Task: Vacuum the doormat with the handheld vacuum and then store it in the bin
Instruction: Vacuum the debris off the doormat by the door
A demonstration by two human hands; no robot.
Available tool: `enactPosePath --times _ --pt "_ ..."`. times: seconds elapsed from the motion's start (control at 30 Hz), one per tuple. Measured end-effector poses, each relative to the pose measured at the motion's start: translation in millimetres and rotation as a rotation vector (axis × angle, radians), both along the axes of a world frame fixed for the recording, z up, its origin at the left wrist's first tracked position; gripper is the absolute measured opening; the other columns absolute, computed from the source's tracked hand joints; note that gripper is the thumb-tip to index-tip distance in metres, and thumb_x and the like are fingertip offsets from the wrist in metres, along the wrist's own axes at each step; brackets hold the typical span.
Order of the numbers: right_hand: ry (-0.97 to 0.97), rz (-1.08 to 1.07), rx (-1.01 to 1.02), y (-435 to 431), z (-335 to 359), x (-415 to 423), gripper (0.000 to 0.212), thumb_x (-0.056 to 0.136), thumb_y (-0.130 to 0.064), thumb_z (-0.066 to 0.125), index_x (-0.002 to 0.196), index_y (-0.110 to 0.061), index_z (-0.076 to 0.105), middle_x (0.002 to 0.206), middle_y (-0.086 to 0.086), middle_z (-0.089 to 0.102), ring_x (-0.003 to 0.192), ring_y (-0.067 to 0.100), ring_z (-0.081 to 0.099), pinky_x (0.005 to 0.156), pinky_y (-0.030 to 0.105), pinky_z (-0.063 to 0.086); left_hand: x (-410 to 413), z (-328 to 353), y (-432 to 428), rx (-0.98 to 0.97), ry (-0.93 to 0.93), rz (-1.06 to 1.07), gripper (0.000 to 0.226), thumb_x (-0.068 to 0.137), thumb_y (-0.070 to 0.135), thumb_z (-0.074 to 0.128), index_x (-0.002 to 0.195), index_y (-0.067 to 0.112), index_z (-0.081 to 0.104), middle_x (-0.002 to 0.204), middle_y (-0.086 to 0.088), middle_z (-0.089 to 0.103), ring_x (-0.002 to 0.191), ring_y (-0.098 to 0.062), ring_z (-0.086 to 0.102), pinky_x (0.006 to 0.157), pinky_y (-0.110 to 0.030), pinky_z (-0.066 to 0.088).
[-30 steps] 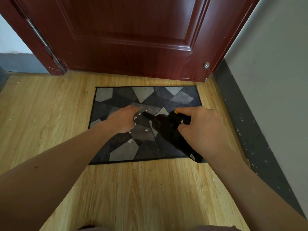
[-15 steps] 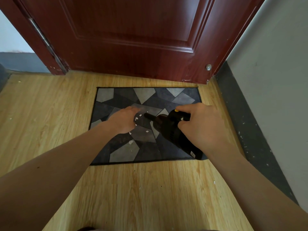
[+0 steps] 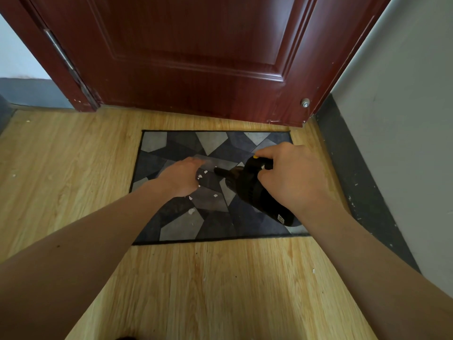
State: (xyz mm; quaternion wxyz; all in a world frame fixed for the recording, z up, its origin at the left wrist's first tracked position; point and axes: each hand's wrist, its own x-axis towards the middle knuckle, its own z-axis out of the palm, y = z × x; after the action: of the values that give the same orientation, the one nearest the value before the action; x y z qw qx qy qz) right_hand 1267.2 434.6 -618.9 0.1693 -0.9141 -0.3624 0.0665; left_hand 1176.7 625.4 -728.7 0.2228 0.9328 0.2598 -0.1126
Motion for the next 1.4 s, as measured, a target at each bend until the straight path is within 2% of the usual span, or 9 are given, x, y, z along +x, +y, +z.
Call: enactPosePath --times 0.33,0.6,0.77,0.83,1.0,1.2,1.4 --pt "0.021 0.014 0.014 -4.2 -0.2 -14.0 0.025 0.079 -0.012 0.056 0.093 -0.024 0.072 0.078 0.004 0.07 0.074 0.026 0.064 0.062 0.035 0.054 -4.8 -1.7 9.8 0.012 -0.013 0.047 0.062 0.09 0.011 0.054 0.147 0.019 0.029 0.147 -0.009 0.038 0.126 -0.025 0.047 0.098 -0.028 0.039" --pt "0.006 -0.01 0.018 -6.5 -2.2 -13.0 0.03 0.079 -0.011 0.058 0.101 -0.027 0.071 0.083 0.004 0.071 0.074 0.023 0.065 0.062 0.035 0.056 -16.2 0.1 21.2 -0.018 0.028 0.1 0.063 0.088 0.013 0.055 0.146 0.017 0.029 0.149 -0.01 0.035 0.134 -0.027 0.038 0.108 -0.035 0.032" --pt "0.005 -0.006 -0.005 -2.7 1.4 -10.4 0.026 0.081 -0.012 0.057 0.097 -0.028 0.071 0.079 0.002 0.068 0.069 0.019 0.061 0.051 0.024 0.046 -17.5 4.5 20.9 -0.029 0.006 0.104 0.061 0.089 0.009 0.053 0.146 0.017 0.03 0.149 -0.01 0.035 0.135 -0.027 0.037 0.108 -0.032 0.032" --pt "0.022 -0.001 0.008 0.7 2.0 -13.5 0.028 0.08 -0.013 0.057 0.099 -0.029 0.071 0.081 0.002 0.069 0.072 0.02 0.062 0.054 0.026 0.049 -18.6 5.6 20.8 -0.025 0.009 0.109 0.061 0.09 0.008 0.053 0.146 0.017 0.03 0.149 -0.01 0.035 0.135 -0.027 0.037 0.108 -0.032 0.032" --pt "0.078 0.021 0.067 8.0 4.3 -24.7 0.036 0.08 -0.011 0.059 0.11 -0.028 0.069 0.098 0.003 0.073 0.085 0.022 0.066 0.073 0.037 0.056 -22.1 7.8 21.7 -0.018 0.02 0.124 0.063 0.091 0.009 0.053 0.148 0.015 0.026 0.151 -0.01 0.032 0.138 -0.026 0.033 0.11 -0.032 0.029" --pt "0.077 0.043 0.064 11.3 7.5 -30.0 0.031 0.08 -0.01 0.06 0.104 -0.025 0.072 0.092 0.002 0.074 0.078 0.022 0.066 0.068 0.037 0.057 -24.5 7.6 24.6 -0.032 0.022 0.132 0.062 0.092 0.012 0.054 0.147 0.015 0.027 0.152 -0.009 0.032 0.139 -0.026 0.033 0.111 -0.033 0.029" --pt "0.086 0.074 0.077 12.5 7.2 -33.7 0.033 0.08 -0.011 0.06 0.107 -0.026 0.071 0.095 0.002 0.074 0.082 0.022 0.066 0.072 0.038 0.056 -24.6 5.3 26.8 -0.034 0.028 0.139 0.063 0.091 0.01 0.053 0.148 0.017 0.026 0.152 -0.009 0.031 0.138 -0.026 0.033 0.11 -0.033 0.03"
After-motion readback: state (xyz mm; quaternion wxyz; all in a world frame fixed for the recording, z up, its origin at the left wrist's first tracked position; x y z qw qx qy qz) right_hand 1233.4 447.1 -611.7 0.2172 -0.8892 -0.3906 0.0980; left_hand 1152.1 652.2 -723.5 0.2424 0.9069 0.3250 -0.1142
